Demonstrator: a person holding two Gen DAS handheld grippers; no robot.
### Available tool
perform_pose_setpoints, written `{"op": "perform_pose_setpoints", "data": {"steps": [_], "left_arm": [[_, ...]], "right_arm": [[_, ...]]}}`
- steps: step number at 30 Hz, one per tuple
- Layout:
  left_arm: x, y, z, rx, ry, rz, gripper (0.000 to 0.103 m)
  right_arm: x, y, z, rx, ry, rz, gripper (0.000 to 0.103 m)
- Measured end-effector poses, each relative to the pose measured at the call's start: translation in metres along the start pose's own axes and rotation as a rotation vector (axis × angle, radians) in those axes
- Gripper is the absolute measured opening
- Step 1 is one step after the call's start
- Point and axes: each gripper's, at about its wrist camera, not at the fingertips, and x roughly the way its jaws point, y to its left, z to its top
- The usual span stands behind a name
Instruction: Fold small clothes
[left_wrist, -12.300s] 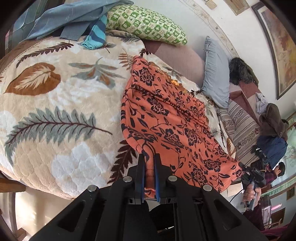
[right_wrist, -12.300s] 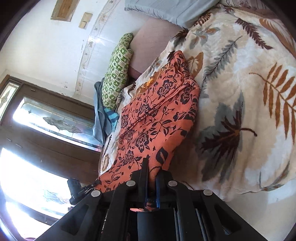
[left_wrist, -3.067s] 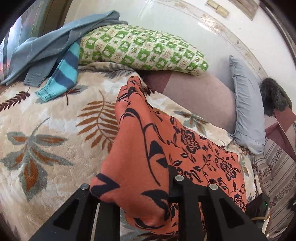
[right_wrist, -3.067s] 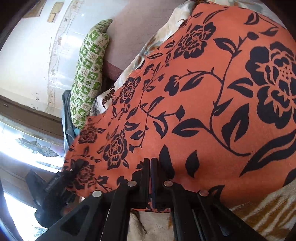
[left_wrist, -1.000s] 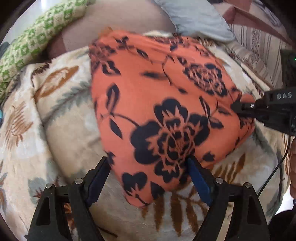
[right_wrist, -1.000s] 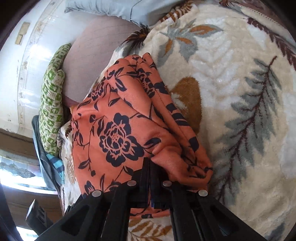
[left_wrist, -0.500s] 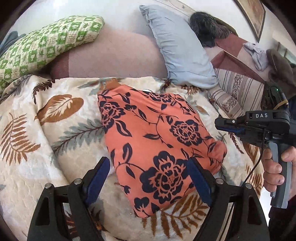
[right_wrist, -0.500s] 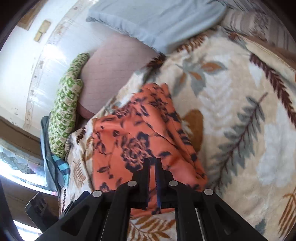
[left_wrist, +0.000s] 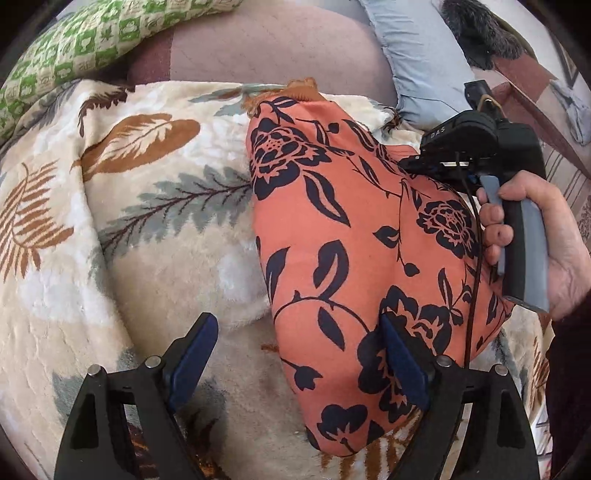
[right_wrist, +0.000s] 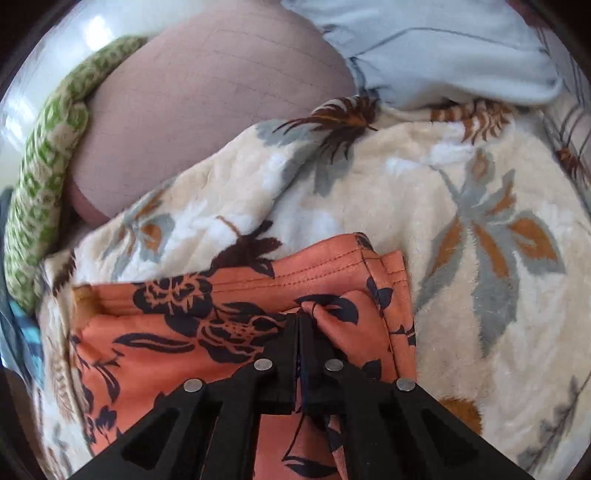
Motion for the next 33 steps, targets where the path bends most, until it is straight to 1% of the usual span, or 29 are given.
{"op": "perform_pose_setpoints", "data": {"steps": [1, 3, 4, 6, 8, 10, 11, 12, 13, 14, 15, 16, 17, 18, 20, 21, 22, 25, 26, 28, 29, 30, 31, 32, 33], "left_arm": [[-0.003, 0.001, 0.000, -0.008, 0.001, -0.006, 0.089], [-0.011, 0.000, 0.000, -0.004, -0.018, 0.006, 0.089], [-0.015, -0.001, 0.000, 0.004, -0.029, 0.016, 0.089], [-0.017, -0.005, -0.001, 0.031, -0.043, 0.036, 0.089], [-0.015, -0.007, -0.002, 0.048, -0.046, 0.048, 0.089], [-0.011, -0.004, -0.003, 0.035, -0.034, 0.035, 0.089], [-0.009, -0.002, -0.003, 0.027, -0.026, 0.028, 0.089], [-0.006, -0.001, -0.004, 0.019, -0.015, 0.022, 0.089], [-0.004, 0.001, -0.004, 0.011, -0.006, 0.022, 0.090], [-0.002, 0.003, -0.004, 0.004, 0.002, 0.028, 0.090], [0.000, 0.004, -0.003, 0.002, 0.010, 0.033, 0.090], [0.001, 0.004, -0.002, 0.002, 0.016, 0.028, 0.092], [0.002, 0.004, -0.001, 0.001, 0.024, 0.025, 0.092], [0.001, 0.005, -0.001, -0.002, 0.024, 0.021, 0.092], [-0.002, 0.003, -0.002, 0.006, 0.016, 0.020, 0.092], [-0.003, 0.003, -0.002, 0.012, 0.009, 0.022, 0.092], [-0.007, 0.002, -0.002, 0.017, -0.001, 0.018, 0.090], [-0.022, -0.002, 0.000, 0.027, -0.049, 0.011, 0.090], [-0.028, -0.003, 0.000, 0.032, -0.067, 0.010, 0.090], [-0.033, -0.006, -0.001, 0.041, -0.085, 0.028, 0.090], [-0.034, -0.009, -0.003, 0.048, -0.086, 0.042, 0.090], [-0.031, -0.011, -0.005, 0.063, -0.078, 0.063, 0.090], [-0.024, -0.014, -0.006, 0.085, -0.061, 0.101, 0.090], [-0.017, -0.016, -0.008, 0.106, -0.047, 0.133, 0.091], [-0.012, -0.017, -0.012, 0.116, -0.044, 0.147, 0.092]], "right_arm": [[-0.007, 0.006, 0.001, 0.002, 0.000, -0.008, 0.000], [-0.025, 0.028, -0.001, -0.076, -0.044, -0.004, 0.005], [-0.035, 0.040, -0.004, -0.110, -0.069, 0.025, 0.007], [-0.048, 0.061, -0.008, -0.146, -0.073, 0.159, 0.007], [-0.046, 0.088, -0.016, -0.170, -0.015, 0.269, 0.007], [-0.031, 0.110, -0.024, -0.189, 0.067, 0.342, 0.007], [-0.019, 0.119, -0.028, -0.198, 0.104, 0.350, 0.007], [-0.006, 0.124, -0.030, -0.204, 0.135, 0.327, 0.007], [0.011, 0.125, -0.033, -0.199, 0.168, 0.282, 0.008], [0.032, 0.121, -0.035, -0.181, 0.212, 0.234, 0.005], [0.047, 0.112, -0.038, -0.145, 0.237, 0.244, 0.000], [0.050, 0.102, -0.036, -0.086, 0.227, 0.307, 0.000], [0.049, 0.096, -0.035, -0.046, 0.236, 0.340, 0.000], [0.044, 0.093, -0.035, -0.032, 0.231, 0.339, 0.000], [0.024, 0.090, -0.038, -0.069, 0.178, 0.313, 0.001], [0.010, 0.086, -0.040, -0.082, 0.136, 0.311, 0.006], [-0.006, 0.076, -0.042, -0.074, 0.091, 0.312, 0.007], [-0.056, 0.035, -0.057, 0.005, -0.011, 0.399, 0.007], [-0.072, 0.019, -0.064, 0.007, -0.037, 0.401, 0.007], [-0.097, -0.004, -0.082, 0.001, -0.080, 0.334, 0.007], [-0.105, -0.014, -0.092, -0.004, -0.086, 0.296, 0.007], [-0.112, -0.022, -0.102, -0.009, -0.085, 0.260, 0.007], [-0.114, -0.027, -0.112, -0.015, -0.081, 0.227, 0.007], [-0.113, -0.030, -0.118, -0.015, -0.070, 0.196, 0.007], [-0.108, -0.035, -0.123, -0.008, -0.051, 0.165, 0.007]]}}
